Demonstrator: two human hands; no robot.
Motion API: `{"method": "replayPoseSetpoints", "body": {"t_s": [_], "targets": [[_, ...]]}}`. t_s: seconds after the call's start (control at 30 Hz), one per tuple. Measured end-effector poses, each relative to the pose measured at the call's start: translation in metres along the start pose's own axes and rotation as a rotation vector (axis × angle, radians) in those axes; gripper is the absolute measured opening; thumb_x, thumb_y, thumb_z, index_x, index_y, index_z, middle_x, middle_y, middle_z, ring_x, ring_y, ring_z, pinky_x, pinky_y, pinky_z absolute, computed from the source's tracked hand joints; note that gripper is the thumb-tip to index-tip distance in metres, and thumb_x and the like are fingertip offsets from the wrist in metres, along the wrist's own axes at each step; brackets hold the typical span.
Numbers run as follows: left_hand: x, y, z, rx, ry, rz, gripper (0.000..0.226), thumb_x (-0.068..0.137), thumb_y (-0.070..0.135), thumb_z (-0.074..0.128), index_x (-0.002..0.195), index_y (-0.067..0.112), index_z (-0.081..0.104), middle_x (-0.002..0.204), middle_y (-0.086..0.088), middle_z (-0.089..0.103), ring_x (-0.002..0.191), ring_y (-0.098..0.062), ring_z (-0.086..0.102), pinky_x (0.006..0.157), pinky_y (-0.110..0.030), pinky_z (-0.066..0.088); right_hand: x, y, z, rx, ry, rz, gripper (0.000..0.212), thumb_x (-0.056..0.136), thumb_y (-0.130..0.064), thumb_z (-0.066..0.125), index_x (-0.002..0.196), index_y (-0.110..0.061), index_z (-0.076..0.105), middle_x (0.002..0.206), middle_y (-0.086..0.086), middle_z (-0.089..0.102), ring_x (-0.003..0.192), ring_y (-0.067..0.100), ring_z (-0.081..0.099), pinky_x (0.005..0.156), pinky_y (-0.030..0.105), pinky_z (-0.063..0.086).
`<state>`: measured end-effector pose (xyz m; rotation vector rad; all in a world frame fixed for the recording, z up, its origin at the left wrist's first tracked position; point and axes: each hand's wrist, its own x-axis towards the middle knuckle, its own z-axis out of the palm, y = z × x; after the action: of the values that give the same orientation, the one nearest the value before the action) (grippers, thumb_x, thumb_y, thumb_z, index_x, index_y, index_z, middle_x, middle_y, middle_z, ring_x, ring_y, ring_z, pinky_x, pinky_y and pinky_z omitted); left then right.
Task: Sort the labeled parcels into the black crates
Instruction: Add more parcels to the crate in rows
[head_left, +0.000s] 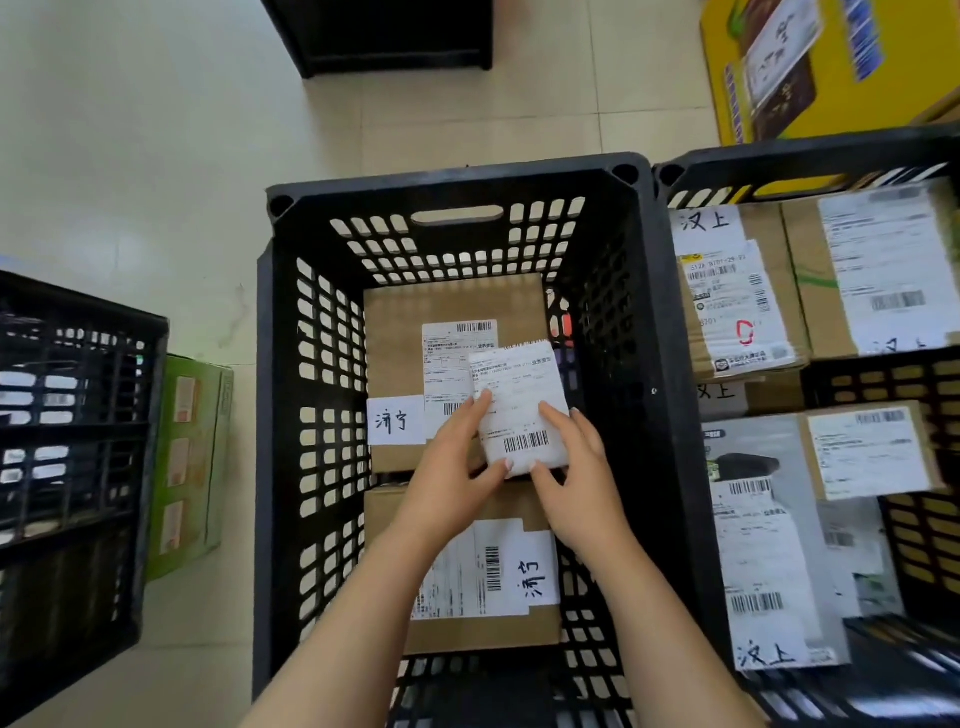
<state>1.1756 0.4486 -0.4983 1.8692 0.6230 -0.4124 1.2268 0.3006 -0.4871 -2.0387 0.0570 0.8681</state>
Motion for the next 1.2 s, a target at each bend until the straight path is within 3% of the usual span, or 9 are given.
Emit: {"method": "replayPoseSetpoints", "body": {"t_s": [0.13,0.23,0.3,0.4,0.6,0.73,0.97,1.1,1.2], "targets": [[0.01,0.002,-0.002,-0.031,-0.007,0.012,0.079,0.087,0.015,0.07,0.149,0.038,0.028,0.156,0.007,0.028,0.138,-0.006,0.034,0.106,-0.04,0.045,0.003,-0.001,0.001,0.015,0.015,-0.001,0.066,0.093,-0.002,0.056,0.145,-0.037,0.036,0.156,-0.004,0.021,0.142,0.015,0.027,0.112,0.041,0.037],[0.009,0.008,-0.001,-0.031,0.016,0.027,0.077,0.088,0.016,0.069,0.149,0.038,0.028,0.157,0.008,0.026,0.115,0.021,0.04,0.1,-0.036,0.049,0.001,-0.006,-0.001,0.033,0.037,-0.036,0.064,0.093,0.001,0.055,0.144,-0.034,0.038,0.154,-0.006,0.025,0.137,0.01,0.032,0.112,0.033,0.038],[0.005,0.012,0.0,-0.048,0.033,0.046,0.076,0.089,0.016,0.068,0.149,0.039,0.028,0.158,0.01,0.026,0.127,0.015,0.036,0.103,-0.037,0.047,-0.003,-0.01,-0.004,0.051,0.05,-0.05,0.064,0.094,0.001,0.054,0.144,-0.035,0.039,0.152,-0.007,0.026,0.132,0.005,0.034,0.108,0.025,0.039],[-0.006,0.016,0.001,-0.083,0.049,0.071,0.075,0.09,0.017,0.067,0.15,0.039,0.028,0.159,0.011,0.023,0.143,0.004,0.017,0.11,-0.04,0.04,-0.013,-0.012,-0.007,0.061,0.081,-0.081,0.065,0.093,0.0,0.055,0.142,-0.041,0.039,0.152,-0.007,0.025,0.136,0.009,0.033,0.109,0.034,0.042],[-0.046,0.026,0.013,-0.161,0.028,0.094,0.075,0.091,0.01,0.065,0.147,0.042,0.028,0.157,0.015,0.021,0.132,0.023,0.02,0.107,-0.028,0.043,-0.063,-0.015,-0.012,-0.094,0.083,-0.125,0.071,0.095,-0.007,0.054,0.133,-0.06,0.025,0.157,-0.012,0.01,0.146,0.013,0.016,0.113,0.03,0.031],[-0.072,0.023,0.025,-0.141,-0.039,0.1,0.075,0.092,0.017,0.063,0.144,0.056,0.024,0.152,0.03,0.023,0.144,0.004,0.019,0.112,-0.039,0.038,-0.105,-0.005,-0.013,-0.135,0.095,-0.095,0.067,0.097,-0.012,0.053,0.132,-0.061,0.023,0.157,-0.021,0.0,0.147,0.006,0.006,0.108,0.019,0.024],[-0.102,0.011,0.05,-0.172,-0.092,0.04,0.073,0.092,0.01,0.062,0.145,0.047,0.028,0.155,0.02,0.026,0.141,0.003,0.026,0.104,-0.03,0.047,-0.134,0.022,-0.008,-0.176,0.101,0.018,0.068,0.097,-0.008,0.05,0.132,-0.06,0.026,0.157,-0.019,-0.004,0.146,0.007,0.003,0.112,0.024,0.029],[-0.106,0.007,0.061,-0.211,-0.108,-0.007,0.071,0.092,0.006,0.061,0.147,0.04,0.03,0.156,0.015,0.026,0.129,0.019,0.031,0.1,-0.025,0.048,-0.134,0.033,-0.007,-0.214,0.108,0.05,0.068,0.096,-0.003,0.048,0.135,-0.055,0.03,0.159,-0.014,-0.004,0.146,0.011,0.005,0.109,0.022,0.028],[-0.105,0.006,0.064,-0.204,-0.101,0.006,0.071,0.092,0.007,0.061,0.148,0.039,0.031,0.155,0.017,0.027,0.138,0.007,0.028,0.103,-0.027,0.047,-0.134,0.038,-0.008,-0.234,0.111,0.054,0.065,0.096,-0.003,0.047,0.142,-0.047,0.033,0.16,-0.011,-0.004,0.146,0.011,0.006,0.106,0.02,0.025]]}}
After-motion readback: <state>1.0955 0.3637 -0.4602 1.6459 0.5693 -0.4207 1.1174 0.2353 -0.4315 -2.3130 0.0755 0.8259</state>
